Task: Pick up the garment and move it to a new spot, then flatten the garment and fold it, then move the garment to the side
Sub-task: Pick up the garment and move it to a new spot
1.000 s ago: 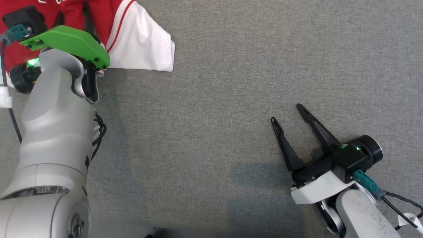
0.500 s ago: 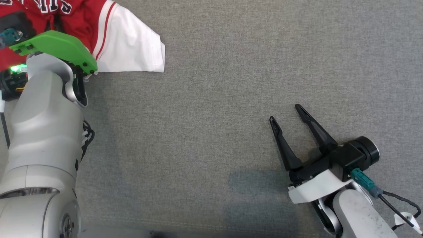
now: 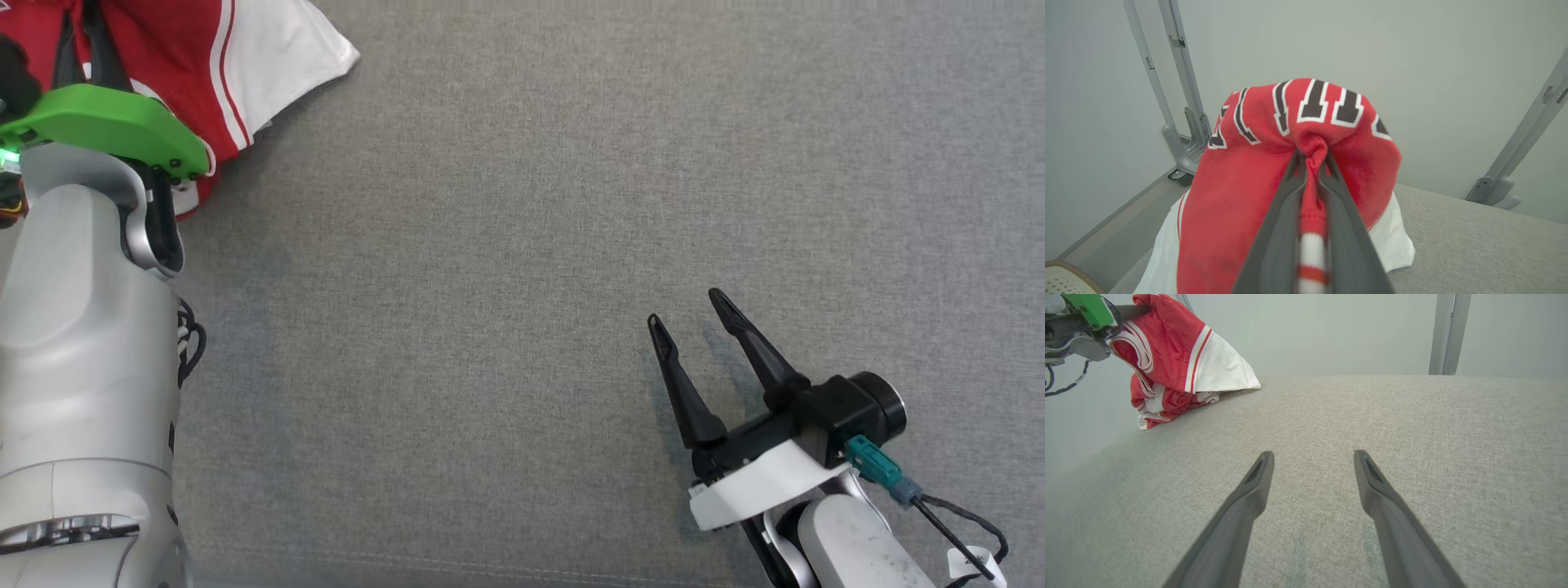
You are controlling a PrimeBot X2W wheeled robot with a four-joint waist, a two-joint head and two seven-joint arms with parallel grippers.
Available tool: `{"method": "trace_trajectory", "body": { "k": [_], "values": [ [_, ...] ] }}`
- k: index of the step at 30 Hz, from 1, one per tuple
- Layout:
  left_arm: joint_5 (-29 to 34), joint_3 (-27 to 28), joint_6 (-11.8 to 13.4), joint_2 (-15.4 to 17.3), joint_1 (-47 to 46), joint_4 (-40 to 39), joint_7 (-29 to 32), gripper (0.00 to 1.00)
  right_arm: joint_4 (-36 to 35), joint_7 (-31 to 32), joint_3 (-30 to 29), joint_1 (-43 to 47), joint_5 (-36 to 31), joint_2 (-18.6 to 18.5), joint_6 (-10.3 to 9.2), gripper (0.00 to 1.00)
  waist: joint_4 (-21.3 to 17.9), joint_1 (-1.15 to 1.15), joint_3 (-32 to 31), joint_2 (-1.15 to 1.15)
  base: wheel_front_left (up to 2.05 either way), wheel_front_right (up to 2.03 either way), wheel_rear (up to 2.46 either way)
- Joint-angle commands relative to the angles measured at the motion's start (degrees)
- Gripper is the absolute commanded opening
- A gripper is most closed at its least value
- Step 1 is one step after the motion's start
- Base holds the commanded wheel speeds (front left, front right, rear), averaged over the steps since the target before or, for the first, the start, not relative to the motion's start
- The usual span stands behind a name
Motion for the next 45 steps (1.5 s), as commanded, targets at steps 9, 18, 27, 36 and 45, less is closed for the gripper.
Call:
{"method": "trace_trajectory", "body": {
  "k": [9,18,27,36,45],
  "values": [
    [1.5,-3.2,-3.5,-0.8,1.1,-6.5,3.0,0.0,0.4,0.0,-1.7,3.4,1.6,3.0,-0.08,1.0,-4.1,0.0,-12.5,0.0,0.0,0.0,0.0],
    [-2.6,-6.8,-5.8,-4.1,0.8,-14.8,9.9,0.0,-0.3,0.0,-2.1,5.1,4.5,3.5,-0.08,1.0,-9.9,0.0,-16.7,0.0,0.0,0.0,0.0],
    [-8.3,-12.7,-5.9,-5.5,6.3,-26.3,17.1,0.0,-0.7,0.0,-2.5,5.7,6.6,3.5,-0.08,1.0,-18.0,0.0,-17.0,0.0,0.0,0.0,0.0],
    [-5.2,-23.5,-5.4,-5.5,13.4,-29.7,19.1,0.0,-1.6,0.0,-2.4,4.2,7.3,3.5,-0.07,1.0,-25.1,0.0,-14.1,0.0,0.0,0.0,0.0],
    [-0.3,-30.5,-5.9,-3.9,16.3,-21.4,15.5,0.0,-2.7,0.0,-1.8,2.8,9.1,3.6,-0.07,1.0,-29.3,0.0,-8.7,0.0,0.0,0.0,0.0]
  ]
}}
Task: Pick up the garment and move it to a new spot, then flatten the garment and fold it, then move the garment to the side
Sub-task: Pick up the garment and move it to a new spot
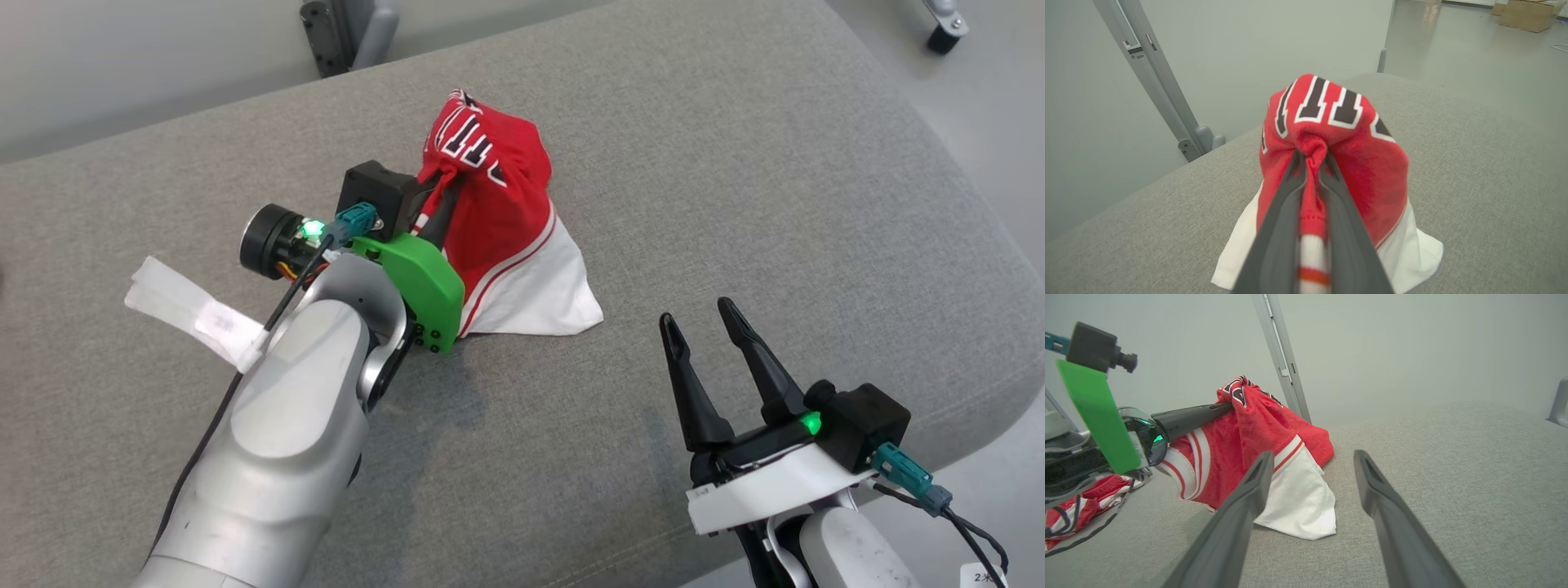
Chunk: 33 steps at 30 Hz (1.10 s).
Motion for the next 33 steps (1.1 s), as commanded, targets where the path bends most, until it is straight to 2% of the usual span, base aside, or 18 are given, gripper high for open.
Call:
{"method": "trace_trajectory", "body": {
  "k": [1,3,4,6,8,15,23,28,33],
  "values": [
    [0.1,0.0,-0.1,0.4,0.4,0.8,-0.7,0.0,-0.3,0.0,0.1,-0.7,0.5,0.0,-0.06,1.0,-2.7,0.0,3.0,0.0,0.0,0.0,0.0],
    [0.5,-0.7,-0.3,0.6,0.1,3.7,-1.8,0.0,-0.5,0.0,0.5,-1.0,0.9,0.0,-0.06,1.0,-3.0,0.0,3.7,0.0,0.0,0.0,0.0],
    [0.5,-0.7,-0.3,0.6,-0.4,5.0,-2.5,0.04,-0.6,0.0,0.6,-1.2,1.1,0.0,-0.06,1.0,-3.1,0.0,4.0,0.0,0.0,0.0,0.0],
    [0.8,-0.8,0.0,0.6,-1.3,7.6,-3.7,0.4,-0.6,0.0,0.7,-1.5,1.1,0.0,-0.06,1.0,-3.1,0.0,4.3,0.0,0.0,0.0,0.0],
    [0.7,-0.5,0.7,0.3,-2.1,9.6,-5.2,1.0,-0.6,0.0,0.5,-1.5,1.0,0.0,-0.06,1.0,-2.8,0.0,4.4,0.0,0.0,0.0,0.0],
    [-3.3,1.4,1.8,-0.7,-1.7,13.4,-10.8,1.0,-0.4,0.0,-0.5,-0.3,0.2,0.0,-0.06,1.0,1.7,0.0,1.6,0.0,0.0,0.0,0.0],
    [-12.0,7.1,2.5,-1.1,5.5,10.8,-14.4,1.0,0.3,0.0,-3.5,1.4,-0.4,0.0,-0.05,1.0,9.5,0.0,-3.7,0.0,0.0,0.0,0.0],
    [-12.9,10.5,4.0,-0.3,13.8,3.9,-15.8,1.0,0.6,0.0,-4.2,2.8,-1.3,0.0,-0.05,1.0,13.4,0.0,-7.2,0.0,0.0,0.0,0.0],
    [-9.7,17.5,5.8,-0.1,25.9,-9.8,-15.7,1.0,1.0,0.0,-4.0,4.6,-4.0,-0.1,-0.05,1.0,15.7,0.0,-9.7,0.0,0.0,0.0,0.0]
  ]
}}
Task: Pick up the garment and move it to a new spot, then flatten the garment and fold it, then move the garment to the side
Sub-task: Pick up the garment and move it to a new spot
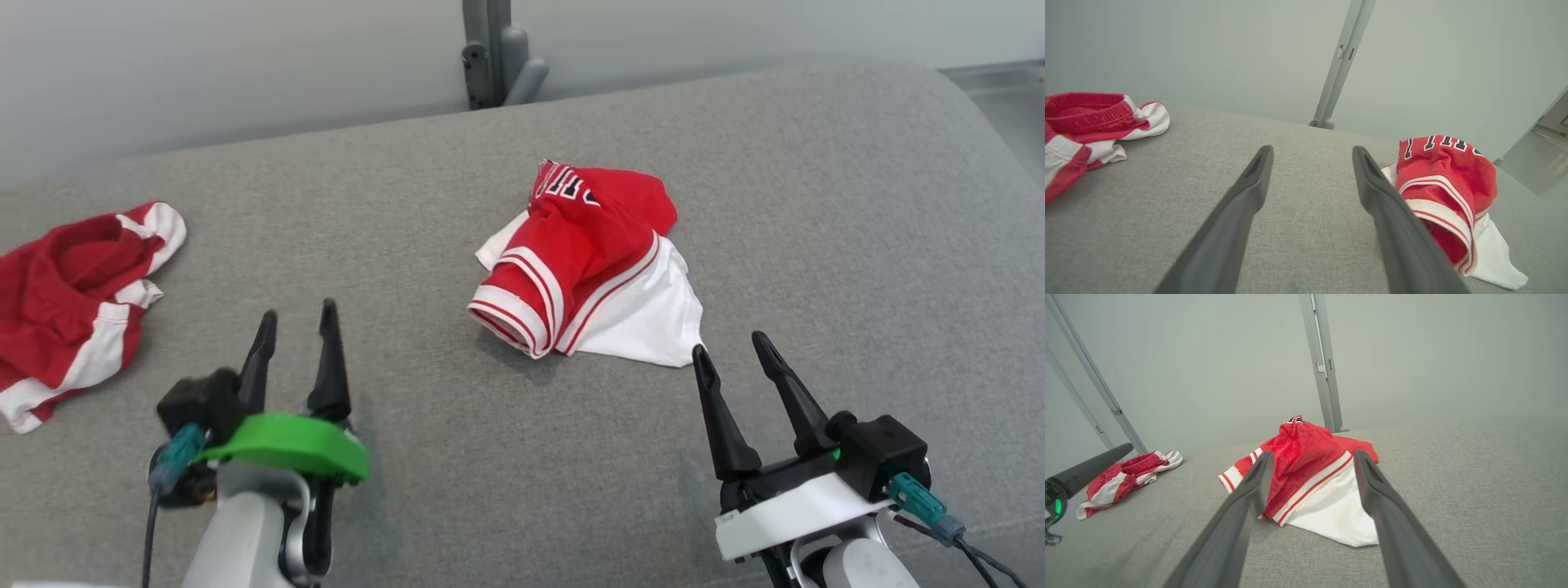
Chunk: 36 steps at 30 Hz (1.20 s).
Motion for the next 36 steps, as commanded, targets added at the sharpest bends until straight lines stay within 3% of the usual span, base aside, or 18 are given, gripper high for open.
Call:
{"method": "trace_trajectory", "body": {
  "k": [1,2,7,15,24,36],
  "values": [
    [1.3,1.6,0.6,0.1,3.7,-2.6,0.0,1.0,0.1,0.0,0.0,1.1,-0.8,-0.2,-0.04,1.0,4.7,0.0,-4.9,0.0,0.0,0.0,0.0],
    [3.4,4.3,0.7,-0.2,8.2,-7.6,0.0,1.0,0.1,0.0,-0.4,1.6,-1.4,-0.2,-0.04,1.0,5.2,0.0,-5.4,0.0,0.0,0.0,0.0],
    [8.9,8.5,-0.1,-0.5,15.9,-15.8,0.0,1.0,-0.1,0.0,-1.7,2.9,-2.7,-0.2,-0.04,1.0,5.8,0.0,-6.3,0.0,0.0,0.0,0.0],
    [17.0,10.9,-1.9,-1.1,25.7,-25.6,0.0,1.0,-0.8,0.0,-4.0,6.4,-5.0,-0.2,-0.04,1.0,5.8,0.0,-8.2,0.0,0.0,0.0,0.0],
    [19.3,8.6,0.9,-1.1,31.5,-26.8,0.0,1.0,-0.2,0.0,-4.9,10.4,-6.1,-0.1,-0.04,1.0,5.8,0.0,-10.2,0.0,0.0,0.0,0.0],
    [20.3,5.8,1.3,-1.1,32.3,-26.4,0.0,1.0,0.3,0.0,-4.4,11.4,-5.5,-0.1,-0.04,1.0,6.3,0.0,-10.7,0.0,0.0,0.0,0.0]
  ]
}}
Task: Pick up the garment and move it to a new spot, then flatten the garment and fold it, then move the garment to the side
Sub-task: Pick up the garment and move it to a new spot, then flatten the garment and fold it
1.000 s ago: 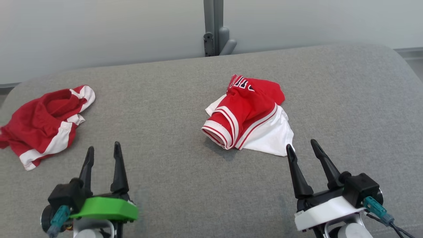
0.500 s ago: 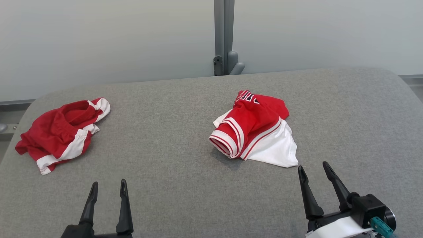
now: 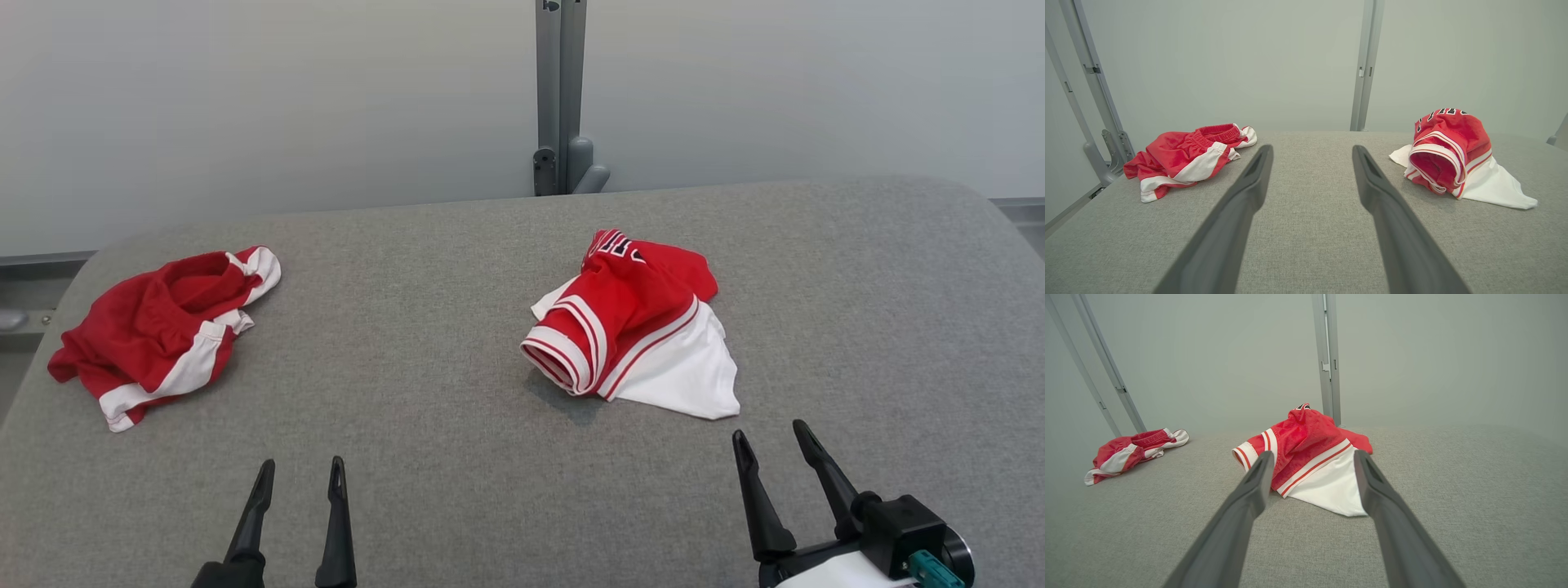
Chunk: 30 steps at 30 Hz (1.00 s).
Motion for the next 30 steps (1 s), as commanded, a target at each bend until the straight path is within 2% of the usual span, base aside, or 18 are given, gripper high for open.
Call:
{"method": "trace_trajectory", "body": {
  "k": [1,23,28,30],
  "values": [
    [-0.2,-0.1,0.0,0.1,1.1,0.1,0.0,1.0,0.1,0.0,0.1,0.7,0.2,-0.1,-0.04,1.0,0.0,0.0,-0.1,0.0,0.0,0.0,0.0],
    [-0.1,-1.6,1.5,0.0,0.8,0.0,0.0,1.0,0.1,0.0,0.5,0.4,0.4,-0.1,-0.04,1.0,0.2,0.0,-0.1,0.0,0.0,0.0,0.0],
    [-1.7,-2.2,0.4,0.0,0.7,1.5,0.0,1.0,0.2,0.0,0.8,0.1,0.7,-0.1,-0.04,1.0,0.0,0.0,0.3,0.0,0.0,0.0,0.0],
    [-2.5,-3.3,-0.8,0.0,-0.1,2.9,0.0,1.0,0.2,0.0,0.9,-0.3,0.8,-0.1,-0.04,1.0,-0.3,0.0,0.6,0.0,0.0,0.0,0.0]
  ]
}}
